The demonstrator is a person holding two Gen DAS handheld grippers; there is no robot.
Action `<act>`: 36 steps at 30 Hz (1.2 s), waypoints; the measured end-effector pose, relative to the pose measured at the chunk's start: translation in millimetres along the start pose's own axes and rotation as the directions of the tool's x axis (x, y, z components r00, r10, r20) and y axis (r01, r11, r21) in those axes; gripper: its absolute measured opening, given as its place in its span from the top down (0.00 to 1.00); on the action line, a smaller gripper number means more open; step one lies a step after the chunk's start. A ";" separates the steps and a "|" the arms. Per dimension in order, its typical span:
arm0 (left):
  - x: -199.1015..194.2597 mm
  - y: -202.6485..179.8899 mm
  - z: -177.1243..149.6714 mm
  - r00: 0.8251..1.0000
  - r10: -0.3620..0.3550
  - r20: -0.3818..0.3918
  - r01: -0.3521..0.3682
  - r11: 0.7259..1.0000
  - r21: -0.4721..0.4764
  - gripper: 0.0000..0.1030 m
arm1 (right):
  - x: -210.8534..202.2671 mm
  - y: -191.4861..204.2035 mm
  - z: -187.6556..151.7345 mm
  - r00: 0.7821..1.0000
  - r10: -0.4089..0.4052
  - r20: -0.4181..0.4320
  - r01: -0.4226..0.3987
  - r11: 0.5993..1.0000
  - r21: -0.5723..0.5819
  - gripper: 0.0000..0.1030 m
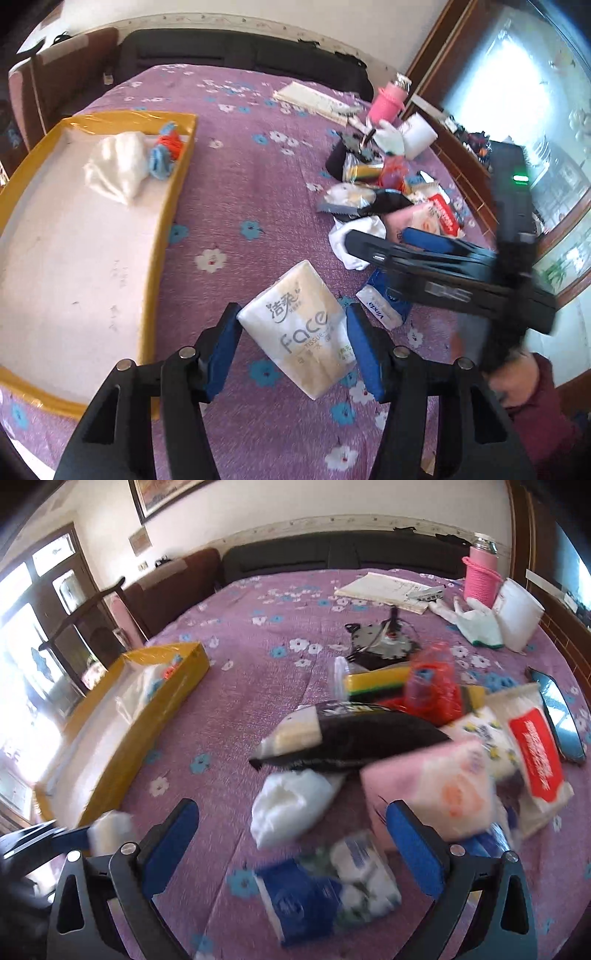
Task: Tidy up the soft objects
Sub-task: 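Carry the 'face' tissue pack toward the tray with the left tool while the right tool grasps a white cloth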
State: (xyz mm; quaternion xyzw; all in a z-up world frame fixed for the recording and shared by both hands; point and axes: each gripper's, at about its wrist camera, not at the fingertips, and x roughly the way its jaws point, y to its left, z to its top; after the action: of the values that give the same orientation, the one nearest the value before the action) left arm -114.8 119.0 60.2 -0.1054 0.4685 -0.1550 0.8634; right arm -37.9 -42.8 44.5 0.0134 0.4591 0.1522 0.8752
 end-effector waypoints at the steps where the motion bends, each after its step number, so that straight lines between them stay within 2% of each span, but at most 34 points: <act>1: -4.0 1.8 -0.3 1.000 -0.002 0.009 0.002 1.000 -0.003 0.45 | 5.2 3.9 1.6 1.000 -0.021 -0.003 0.021 1.000 -0.010 0.05; 2: -6.9 2.6 -0.1 1.000 -0.005 0.016 0.005 1.000 -0.005 0.45 | 9.1 8.0 3.0 0.999 -0.043 -0.001 0.043 0.999 -0.024 0.11; 4: -15.2 8.7 -3.8 0.999 -0.017 0.028 0.017 1.000 -0.017 0.45 | 13.8 12.6 3.8 0.998 -0.058 -0.012 0.058 0.997 -0.042 0.39; 5: -17.6 11.2 -4.5 0.999 -0.022 0.031 0.022 1.000 -0.022 0.45 | 16.7 13.7 4.0 0.998 -0.055 -0.029 0.054 0.998 -0.045 0.64; 6: -20.6 14.5 -5.0 0.999 -0.026 0.036 0.027 0.999 -0.028 0.45 | 18.9 13.4 2.4 0.997 -0.049 -0.051 0.047 0.998 -0.036 0.70; 10: -36.7 36.3 -8.8 0.998 -0.027 0.062 0.031 0.997 -0.070 0.45 | 8.1 8.8 -3.4 0.999 -0.038 -0.039 0.037 0.999 -0.026 0.71; 17: -62.2 78.6 -4.3 0.994 -0.024 0.109 0.042 0.985 -0.169 0.45 | -22.0 8.4 -9.5 0.999 0.051 -0.009 -0.051 0.999 -0.012 0.77; 21: -75.9 102.2 7.0 0.991 0.020 0.135 0.009 0.978 -0.208 0.45 | -39.6 25.4 -3.9 0.995 0.100 0.025 -0.099 0.994 -0.052 0.77; 24: -84.0 116.2 12.8 0.988 0.052 0.149 -0.016 0.972 -0.234 0.45 | -39.7 38.5 0.2 0.998 0.051 0.038 -0.047 0.994 -0.099 0.76; 25: -87.4 119.3 12.7 0.986 0.058 0.156 -0.020 0.971 -0.237 0.45 | -39.5 38.0 0.9 0.998 0.032 0.049 -0.027 0.995 -0.096 0.74; 26: -90.6 121.8 11.7 0.985 0.060 0.162 -0.020 0.971 -0.238 0.45 | -39.3 36.3 1.3 0.998 0.018 0.054 -0.014 0.996 -0.089 0.62; 27: -92.0 123.2 10.9 0.984 0.060 0.165 -0.019 0.971 -0.240 0.45 | -37.8 31.3 1.3 0.999 0.020 0.048 -0.016 0.997 -0.072 0.42; 29: -93.3 126.9 8.1 0.985 0.054 0.165 -0.012 0.969 -0.246 0.45 | -37.2 21.9 -0.5 0.998 0.025 0.059 -0.022 0.999 -0.042 0.28; 36: -80.7 119.8 3.9 0.989 0.005 0.149 0.033 0.967 -0.252 0.45 | -7.6 11.1 0.6 1.000 -0.016 0.002 0.016 0.999 -0.043 0.28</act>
State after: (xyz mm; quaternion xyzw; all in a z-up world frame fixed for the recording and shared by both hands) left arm -132.7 260.1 85.8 -0.2297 0.4183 -0.0918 0.8740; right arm -44.3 -34.3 52.7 -0.0089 0.4553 0.1551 0.8767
